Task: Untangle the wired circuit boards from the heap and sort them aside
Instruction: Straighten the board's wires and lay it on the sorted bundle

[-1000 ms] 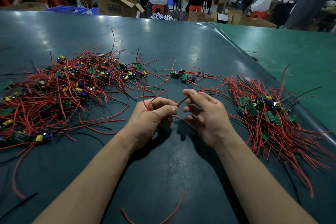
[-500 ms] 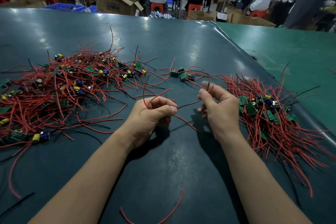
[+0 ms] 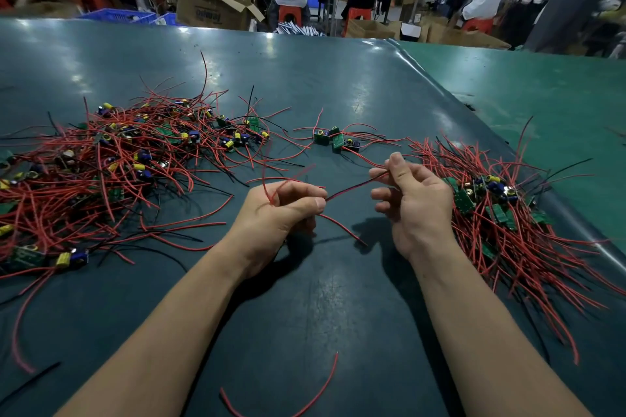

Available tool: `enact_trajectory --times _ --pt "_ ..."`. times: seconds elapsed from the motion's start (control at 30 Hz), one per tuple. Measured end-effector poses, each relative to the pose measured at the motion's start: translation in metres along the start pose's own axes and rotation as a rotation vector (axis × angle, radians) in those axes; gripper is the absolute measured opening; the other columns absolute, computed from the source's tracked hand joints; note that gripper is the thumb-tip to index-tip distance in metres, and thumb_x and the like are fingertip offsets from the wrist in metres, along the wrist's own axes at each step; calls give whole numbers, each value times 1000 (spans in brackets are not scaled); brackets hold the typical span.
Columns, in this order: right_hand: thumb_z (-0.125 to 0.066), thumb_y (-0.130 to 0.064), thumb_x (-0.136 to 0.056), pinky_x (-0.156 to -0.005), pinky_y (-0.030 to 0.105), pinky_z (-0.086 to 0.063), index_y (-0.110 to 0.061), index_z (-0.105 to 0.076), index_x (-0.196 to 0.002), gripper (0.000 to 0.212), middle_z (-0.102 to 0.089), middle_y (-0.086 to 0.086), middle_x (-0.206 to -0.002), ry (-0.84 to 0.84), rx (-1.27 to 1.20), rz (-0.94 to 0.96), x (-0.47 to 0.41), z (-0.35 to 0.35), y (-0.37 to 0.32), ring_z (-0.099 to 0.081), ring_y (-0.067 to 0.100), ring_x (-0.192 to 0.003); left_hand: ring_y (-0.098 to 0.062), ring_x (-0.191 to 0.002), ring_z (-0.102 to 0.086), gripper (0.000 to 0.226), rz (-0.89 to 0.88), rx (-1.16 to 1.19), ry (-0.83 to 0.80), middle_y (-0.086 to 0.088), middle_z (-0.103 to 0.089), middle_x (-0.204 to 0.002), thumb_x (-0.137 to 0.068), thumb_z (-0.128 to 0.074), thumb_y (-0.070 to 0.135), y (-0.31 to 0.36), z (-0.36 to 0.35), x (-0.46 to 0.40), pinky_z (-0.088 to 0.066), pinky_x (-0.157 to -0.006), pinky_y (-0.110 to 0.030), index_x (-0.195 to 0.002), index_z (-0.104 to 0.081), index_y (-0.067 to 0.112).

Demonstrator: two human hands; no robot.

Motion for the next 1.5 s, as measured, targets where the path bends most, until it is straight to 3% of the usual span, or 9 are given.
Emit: enact_trajectory --times 0.13,0.2,0.3,0.5,0.67,0.83,0.97,1.13,1.5 --pt "-64 -13 -94 -38 20 -46 -10 -55 -86 12 -73 6 -70 18 112 181 -2 2 1 -66 16 -49 -9 -55 -54 7 -44 -244 -75 -1 -63 -66 -87 -69 6 -1 -5 4 -44 -55 -17 -91 -74 7" --pt "-68 -13 -90 -41 20 -48 -8 -57 -93 12 -74 7 -74 7 -1 113 -2 1 2 -67 17 -53 -9 -54 -53 7 -67 -234 -23 -2 -62 -66 -87 -70 10 0 -4 3 -43 -53 -17 -87 -74 4" --pt "-74 -25 -76 -45 21 -51 -6 -52 -115 49 -74 6 -80 -76 -130 -145 1 -4 7 -71 19 -63 -10 -50 -51 6 -54 -131 73 0 -61 -62 -86 -69 7 0 -3 1 -41 -51 -17 -84 -72 2" --pt "-70 -24 -73 -45 16 -45 -11 -74 -95 26 -65 0 -67 -415 68 -382 16 -15 17 -60 10 -54 -14 -52 -49 16 2 -48 42 -4 -58 -58 -85 -69 8 -1 -2 1 -39 -56 -27 -71 -76 13" --pt "-73 -29 -72 -41 16 -39 -17 -80 -81 17 -60 -5 -63 -383 33 -344 13 -13 16 -54 7 -51 -16 -54 -51 8 29 -34 -31 -10 -61 -66 -77 -72 13 1 -3 2 -41 -53 -24 -71 -77 12" --pt "-72 -15 -87 -38 18 -38 -15 -76 -86 4 -63 -4 -67 -91 251 64 4 -6 14 -50 7 -45 -15 -51 -50 17 44 -40 -20 -8 -63 -65 -83 -68 5 1 -4 2 -42 -50 -21 -70 -77 10" --pt "-64 -6 -92 -43 15 -44 -11 -69 -119 28 -65 4 -87 -63 505 373 8 -9 16 -53 9 -46 -13 -50 -51 14 39 -70 -31 -1 -64 -59 -87 -65 3 2 -4 3 -43 -49 -19 -77 -74 3" --pt "-66 -3 -89 -50 33 -46 -9 -76 -102 17 -59 8 -73 16 611 640 12 -8 10 -56 30 -51 -13 -51 -50 13 45 -84 -41 -2 -62 -59 -88 -66 5 3 -5 3 -42 -50 -18 -79 -76 4" --pt "-53 -1 -96 -34 15 -30 -9 -65 -96 14 -65 5 -58 31 30 148 3 -4 8 -42 11 -31 -11 -50 -52 10 57 -97 -78 -1 -62 -60 -86 -67 8 2 -7 4 -43 -50 -17 -83 -76 4"
Point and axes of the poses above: each hand's wrist, its own x-axis away from the middle knuckle, its own z-axis out of the back of the hand, y = z × x, the point moved 2 cm from there along -x, towards the middle knuckle
